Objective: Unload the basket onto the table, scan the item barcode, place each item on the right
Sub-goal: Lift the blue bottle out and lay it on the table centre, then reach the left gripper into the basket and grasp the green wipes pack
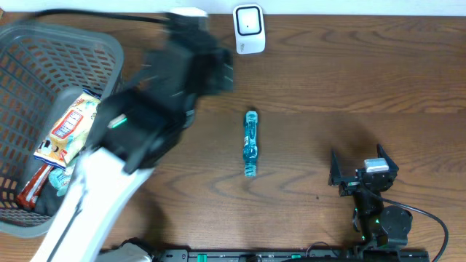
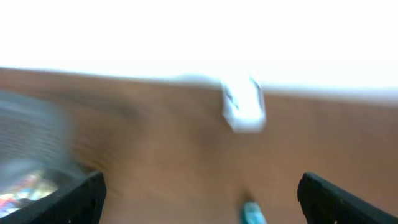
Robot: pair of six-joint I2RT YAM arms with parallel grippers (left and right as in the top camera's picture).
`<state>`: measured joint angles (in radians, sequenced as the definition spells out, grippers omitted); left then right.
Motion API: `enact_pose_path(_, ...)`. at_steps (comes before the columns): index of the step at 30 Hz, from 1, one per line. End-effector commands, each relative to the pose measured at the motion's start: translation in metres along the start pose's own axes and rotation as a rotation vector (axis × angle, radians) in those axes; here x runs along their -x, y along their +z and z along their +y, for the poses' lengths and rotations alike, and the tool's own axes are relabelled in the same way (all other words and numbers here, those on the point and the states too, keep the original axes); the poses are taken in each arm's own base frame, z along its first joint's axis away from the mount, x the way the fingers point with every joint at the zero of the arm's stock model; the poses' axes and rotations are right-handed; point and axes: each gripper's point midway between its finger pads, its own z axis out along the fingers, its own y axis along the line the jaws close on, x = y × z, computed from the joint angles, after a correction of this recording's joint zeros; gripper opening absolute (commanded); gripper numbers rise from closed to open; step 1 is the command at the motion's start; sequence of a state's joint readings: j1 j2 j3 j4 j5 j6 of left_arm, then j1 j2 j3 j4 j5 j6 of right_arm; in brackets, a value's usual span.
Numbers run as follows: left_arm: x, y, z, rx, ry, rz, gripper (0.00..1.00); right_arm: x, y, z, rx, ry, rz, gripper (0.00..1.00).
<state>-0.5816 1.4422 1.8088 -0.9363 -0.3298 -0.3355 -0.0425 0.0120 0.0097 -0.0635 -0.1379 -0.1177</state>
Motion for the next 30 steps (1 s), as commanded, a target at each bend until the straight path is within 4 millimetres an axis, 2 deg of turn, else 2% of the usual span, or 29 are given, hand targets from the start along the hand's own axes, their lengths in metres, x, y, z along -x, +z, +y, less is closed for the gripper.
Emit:
enact_pose_path(1, 0.061, -0.082, 0.139, 0.479, -0.275, -0.349, 0.98, -0.001, 0.0, 0.002, 0.006, -0.012, -0.001, 0.99)
enact_pose_path(4, 0.046, -0.107, 0.207, 0.649, -0.495, -0.377, 0.98, -0.001, 0.0, 0.002, 0.006, -0.012, -0.001, 0.99)
enact_pose_path(6, 0.014, -0.12, 0.259, 0.82, -0.689, -0.346, 0.98, -0.001, 0.0, 0.002, 0.006, -0.012, -0.001, 0.99)
enact_pose_path(8, -0.027, -0.117, 0.301, 0.927, -0.87, -0.22, 0.98, -0.001, 0.0, 0.002, 0.006, -0.012, -0.001, 0.99)
enact_pose_path(10, -0.054, -0.105, 0.319, 0.937, -0.981, -0.103, 0.98, -0.001, 0.0, 0.002, 0.006, -0.012, -0.001, 0.99)
enact_pose_path(11, -0.076, -0.093, 0.33, 0.927, -1.076, -0.003, 0.98, -0.001, 0.0, 0.002, 0.006, -0.012, -0.001, 0.99)
enact_pose_path(14, -0.112, -0.076, 0.341, 0.924, -1.227, 0.164, 0.98, -0.001, 0.0, 0.002, 0.006, -0.012, -0.001, 0.99)
enact_pose_path(17, -0.155, -0.068, 0.348, 1.016, -1.353, 0.338, 0.98, -0.001, 0.0, 0.002, 0.006, -0.012, -0.001, 0.99)
enact_pose_path(21, -0.192, -0.056, 0.346, 1.064, -1.362, 0.471, 0.98, -0.001, 0.0, 0.002, 0.006, -0.012, -0.001, 0.99)
enact_pose_path(22, -0.207, -0.053, 0.343, 1.085, -1.373, 0.516, 0.98, -0.001, 0.0, 0.002, 0.006, -0.012, -0.001, 0.99)
enact_pose_path(23, -0.235, -0.041, 0.342, 1.105, -1.378, 0.574, 0.98, -0.001, 0.0, 0.002, 0.006, -0.012, -0.001, 0.99)
enact_pose_path(27, -0.268, -0.022, 0.342, 1.104, -1.387, 0.607, 0.98, -0.001, 0.0, 0.002, 0.006, -0.012, -0.001, 0.99)
enact_pose_path(28, -0.278, -0.017, 0.341, 1.102, -1.392, 0.618, 0.96, -0.001, 0.0, 0.002, 0.006, -0.012, -0.001, 0.99)
enact_pose_path(30, -0.295, -0.009, 0.336, 1.092, -1.407, 0.643, 0.84, -0.001, 0.0, 0.002, 0.006, -0.012, -0.001, 0.99)
